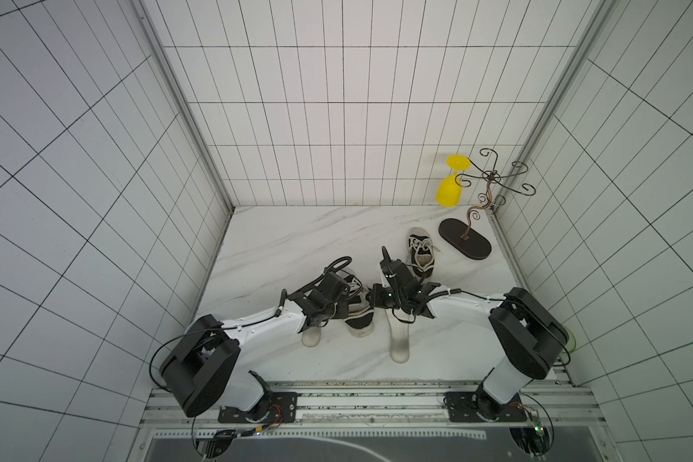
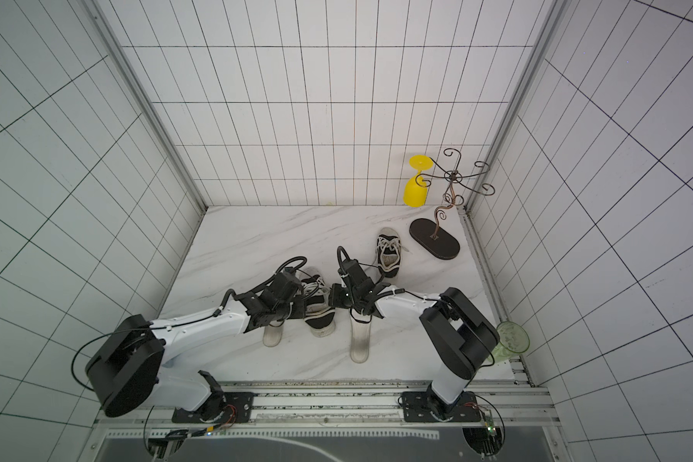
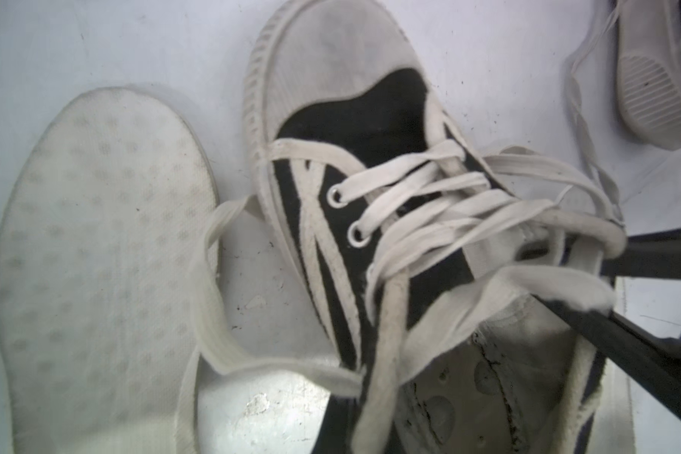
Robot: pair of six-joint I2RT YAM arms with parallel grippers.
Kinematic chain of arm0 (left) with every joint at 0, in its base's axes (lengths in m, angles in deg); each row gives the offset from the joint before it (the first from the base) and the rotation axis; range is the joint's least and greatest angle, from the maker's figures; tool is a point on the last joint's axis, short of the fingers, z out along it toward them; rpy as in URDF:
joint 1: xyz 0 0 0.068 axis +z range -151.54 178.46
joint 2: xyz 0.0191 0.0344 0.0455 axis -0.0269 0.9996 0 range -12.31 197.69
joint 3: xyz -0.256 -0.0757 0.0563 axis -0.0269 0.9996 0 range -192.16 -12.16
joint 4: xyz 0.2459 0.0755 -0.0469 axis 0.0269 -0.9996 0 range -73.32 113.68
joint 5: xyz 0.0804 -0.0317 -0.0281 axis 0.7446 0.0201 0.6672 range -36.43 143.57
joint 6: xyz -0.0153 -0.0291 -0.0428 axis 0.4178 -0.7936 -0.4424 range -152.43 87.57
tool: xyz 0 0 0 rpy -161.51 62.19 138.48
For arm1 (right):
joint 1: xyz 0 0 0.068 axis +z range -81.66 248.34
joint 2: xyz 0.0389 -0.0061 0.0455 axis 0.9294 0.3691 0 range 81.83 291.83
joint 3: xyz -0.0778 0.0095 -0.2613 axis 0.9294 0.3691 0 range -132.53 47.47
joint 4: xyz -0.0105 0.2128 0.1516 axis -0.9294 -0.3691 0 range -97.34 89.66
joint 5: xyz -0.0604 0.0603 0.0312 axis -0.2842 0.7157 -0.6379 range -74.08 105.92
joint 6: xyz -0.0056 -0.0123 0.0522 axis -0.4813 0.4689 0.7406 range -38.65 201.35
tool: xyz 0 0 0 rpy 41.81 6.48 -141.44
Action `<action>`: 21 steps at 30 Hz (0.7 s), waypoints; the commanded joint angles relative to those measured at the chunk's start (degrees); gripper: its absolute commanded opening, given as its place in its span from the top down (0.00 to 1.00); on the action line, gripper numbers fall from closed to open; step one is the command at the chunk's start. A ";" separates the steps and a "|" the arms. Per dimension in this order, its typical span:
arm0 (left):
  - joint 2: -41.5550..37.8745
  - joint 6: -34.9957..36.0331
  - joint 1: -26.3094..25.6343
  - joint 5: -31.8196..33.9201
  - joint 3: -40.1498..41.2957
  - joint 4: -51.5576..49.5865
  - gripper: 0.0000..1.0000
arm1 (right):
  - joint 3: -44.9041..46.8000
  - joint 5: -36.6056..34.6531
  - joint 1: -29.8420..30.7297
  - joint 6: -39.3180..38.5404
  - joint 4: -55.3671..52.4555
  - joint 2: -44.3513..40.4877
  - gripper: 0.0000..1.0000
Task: Insert the insole into the shoe
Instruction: Adjust the shoe at the center of the board.
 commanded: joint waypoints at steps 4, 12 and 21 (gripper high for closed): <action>-4.52 -3.39 4.83 -5.06 8.53 2.16 1.00 | 9.90 -2.02 -4.64 1.01 5.76 -2.42 1.00; -2.92 5.09 -0.14 1.36 -0.25 -5.70 0.71 | 7.04 -2.05 -2.08 -2.12 5.67 -2.30 0.98; -6.91 12.76 -2.83 5.75 -8.91 -13.07 0.63 | 5.06 -4.26 0.09 -2.32 5.89 -2.35 0.96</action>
